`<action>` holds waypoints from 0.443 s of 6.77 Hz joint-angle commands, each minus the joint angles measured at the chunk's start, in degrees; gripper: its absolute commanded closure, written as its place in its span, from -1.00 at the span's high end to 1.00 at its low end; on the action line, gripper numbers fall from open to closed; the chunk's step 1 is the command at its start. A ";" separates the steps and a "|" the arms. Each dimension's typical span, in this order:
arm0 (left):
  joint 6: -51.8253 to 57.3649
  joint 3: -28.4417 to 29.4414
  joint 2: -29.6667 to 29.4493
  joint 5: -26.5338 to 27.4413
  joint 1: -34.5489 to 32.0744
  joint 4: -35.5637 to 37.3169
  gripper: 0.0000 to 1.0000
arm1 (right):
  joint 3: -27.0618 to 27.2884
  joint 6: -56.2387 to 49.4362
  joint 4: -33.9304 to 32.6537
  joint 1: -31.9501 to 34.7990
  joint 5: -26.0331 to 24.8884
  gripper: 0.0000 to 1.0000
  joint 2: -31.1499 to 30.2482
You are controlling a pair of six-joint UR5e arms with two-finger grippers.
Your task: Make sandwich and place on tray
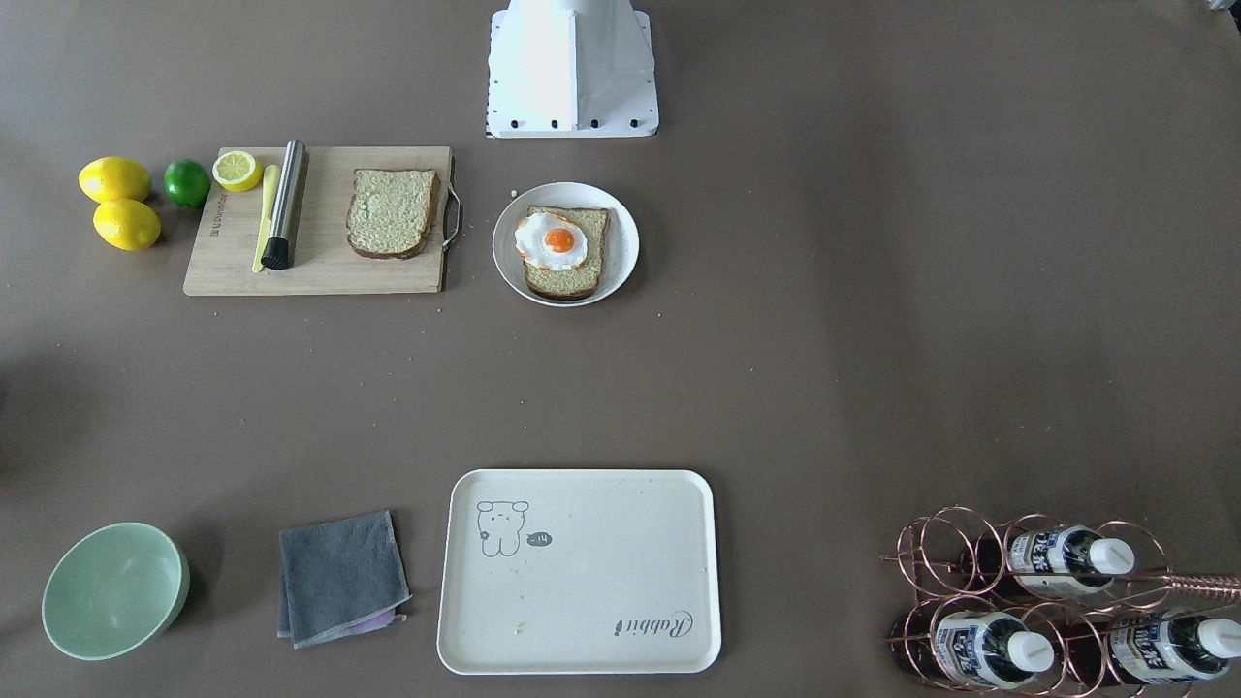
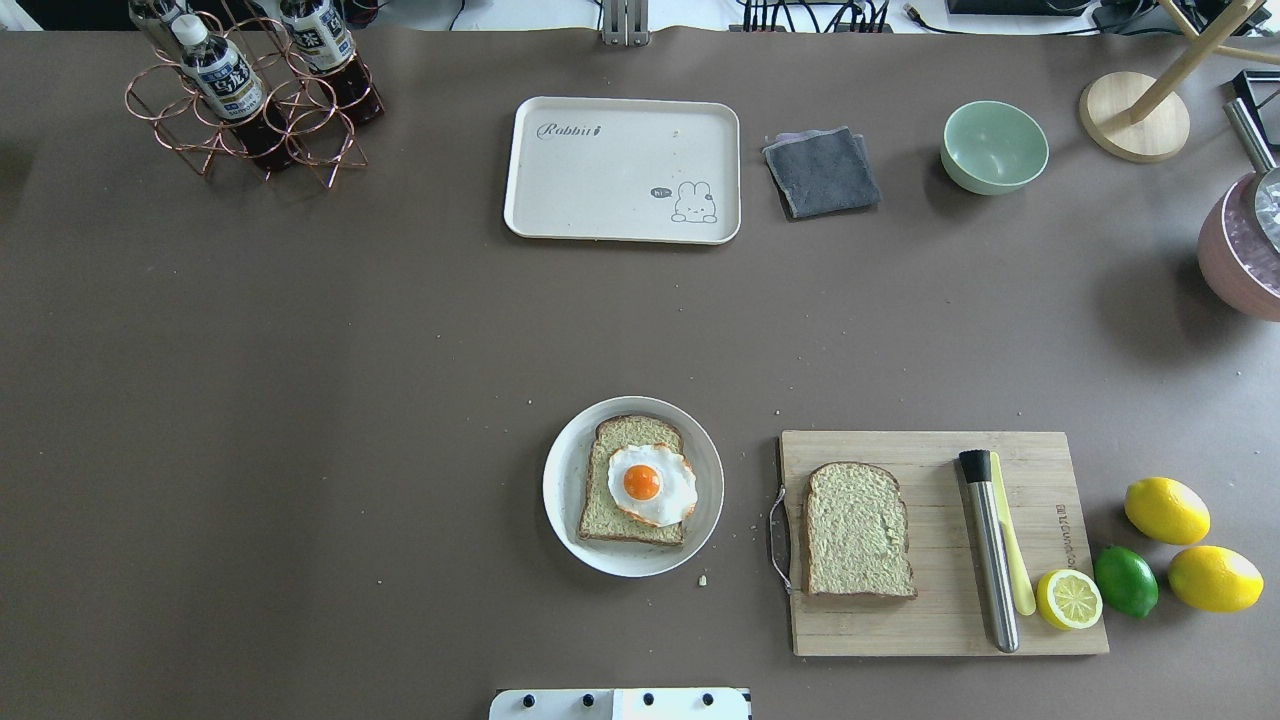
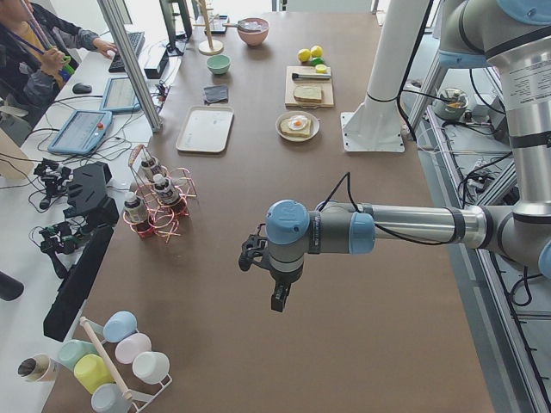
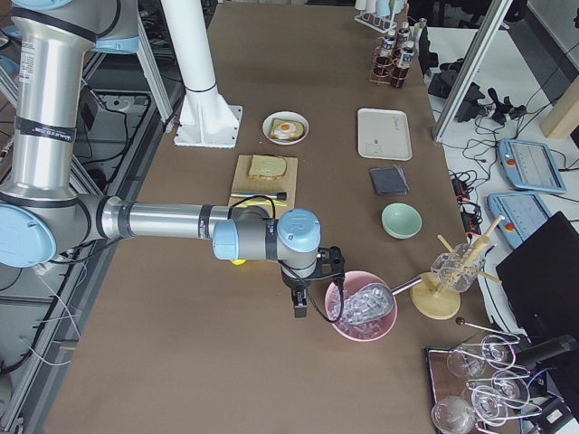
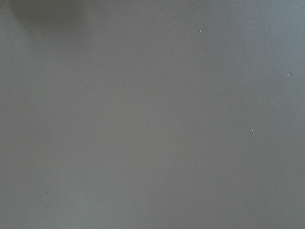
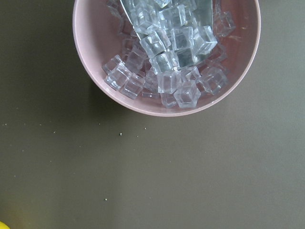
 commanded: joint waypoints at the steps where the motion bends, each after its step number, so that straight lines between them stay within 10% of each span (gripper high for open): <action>1: -0.12 -0.13 -0.32 1.03 -0.09 -0.17 0.94 | -0.15 0.00 0.00 0.00 0.12 1.00 -0.09; 3: -0.12 -0.66 -0.23 0.95 -0.18 -0.18 0.94 | -0.41 0.00 0.00 0.00 0.03 1.00 -0.09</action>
